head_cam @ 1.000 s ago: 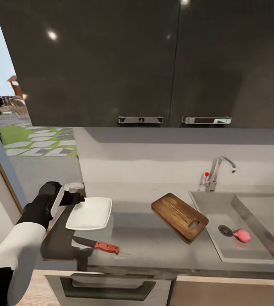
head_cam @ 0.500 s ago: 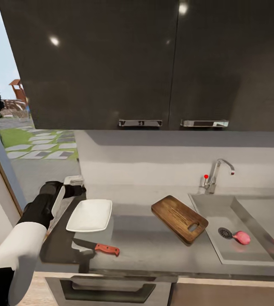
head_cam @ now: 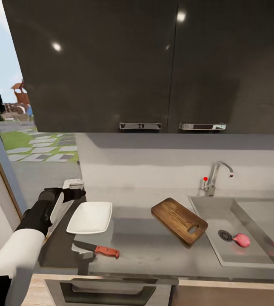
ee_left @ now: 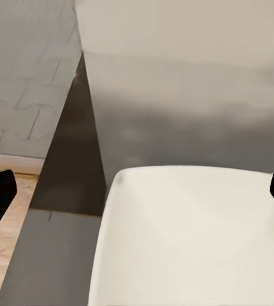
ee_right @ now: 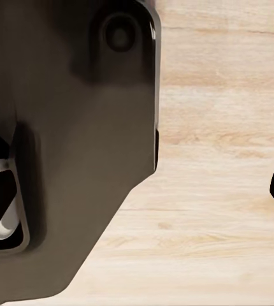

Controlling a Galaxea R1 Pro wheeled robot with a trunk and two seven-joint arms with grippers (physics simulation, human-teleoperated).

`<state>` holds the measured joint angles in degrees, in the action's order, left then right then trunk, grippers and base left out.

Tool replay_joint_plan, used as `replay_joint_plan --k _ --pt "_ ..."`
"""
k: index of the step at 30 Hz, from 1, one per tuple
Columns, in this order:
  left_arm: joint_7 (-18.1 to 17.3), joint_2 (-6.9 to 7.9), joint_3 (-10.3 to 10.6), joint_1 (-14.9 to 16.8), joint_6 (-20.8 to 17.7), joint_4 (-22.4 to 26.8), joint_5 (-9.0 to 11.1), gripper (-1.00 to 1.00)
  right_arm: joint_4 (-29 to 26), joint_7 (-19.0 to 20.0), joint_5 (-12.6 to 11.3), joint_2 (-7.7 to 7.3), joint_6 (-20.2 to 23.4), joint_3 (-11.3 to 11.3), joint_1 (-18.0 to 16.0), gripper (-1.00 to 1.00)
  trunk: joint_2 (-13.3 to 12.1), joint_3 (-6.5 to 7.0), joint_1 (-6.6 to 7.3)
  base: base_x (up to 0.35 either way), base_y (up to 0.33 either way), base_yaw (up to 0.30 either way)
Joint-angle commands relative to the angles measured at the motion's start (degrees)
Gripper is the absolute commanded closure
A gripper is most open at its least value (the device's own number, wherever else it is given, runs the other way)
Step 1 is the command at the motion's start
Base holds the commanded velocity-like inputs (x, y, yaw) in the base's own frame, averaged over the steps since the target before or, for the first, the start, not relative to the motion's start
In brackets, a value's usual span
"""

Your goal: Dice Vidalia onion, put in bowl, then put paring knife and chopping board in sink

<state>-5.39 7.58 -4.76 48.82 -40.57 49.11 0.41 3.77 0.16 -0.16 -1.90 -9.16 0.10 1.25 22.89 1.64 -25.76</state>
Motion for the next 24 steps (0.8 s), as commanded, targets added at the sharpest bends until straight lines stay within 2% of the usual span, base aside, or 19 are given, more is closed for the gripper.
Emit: replay_joint_plan --k 1,7,10,19,23,24 --pt "-0.3 0.01 -0.1 0.0 -0.2 0.1 0.0 -1.0 0.1 0.0 0.0 -0.01 -0.3 0.0 0.0 -1.0 0.0 0.03 -0.02 0.0 0.0 0.0" --pt "-0.7 0.06 -0.1 0.0 0.5 0.3 0.0 -1.0 -0.1 0.0 0.0 -0.03 -1.4 0.1 0.0 -1.0 0.0 0.11 -0.02 0.0 0.0 0.0" --pt "-0.8 0.07 -0.2 0.0 2.9 0.3 0.0 -1.0 -0.2 0.0 0.0 -0.03 -3.6 0.1 0.0 -1.0 0.0 0.12 -0.02 0.0 0.0 0.0" --pt "-0.9 0.05 -0.1 0.0 4.4 1.4 0.0 -1.0 -0.2 0.0 0.0 -0.04 -4.5 0.0 0.0 -1.0 0.0 0.12 -0.02 0.0 0.0 0.0" --pt "-2.2 -0.59 0.1 -0.1 5.8 2.5 0.0 -1.0 -0.2 0.0 0.0 -0.04 -4.5 0.0 0.0 -1.0 0.0 0.19 -0.02 0.0 0.0 -0.025" --pt "-2.7 -0.96 0.2 -0.2 7.4 2.7 0.0 -1.0 -0.3 0.0 0.0 -0.04 -4.5 0.0 0.0 -1.0 0.0 0.24 -0.02 0.0 0.0 -0.099"
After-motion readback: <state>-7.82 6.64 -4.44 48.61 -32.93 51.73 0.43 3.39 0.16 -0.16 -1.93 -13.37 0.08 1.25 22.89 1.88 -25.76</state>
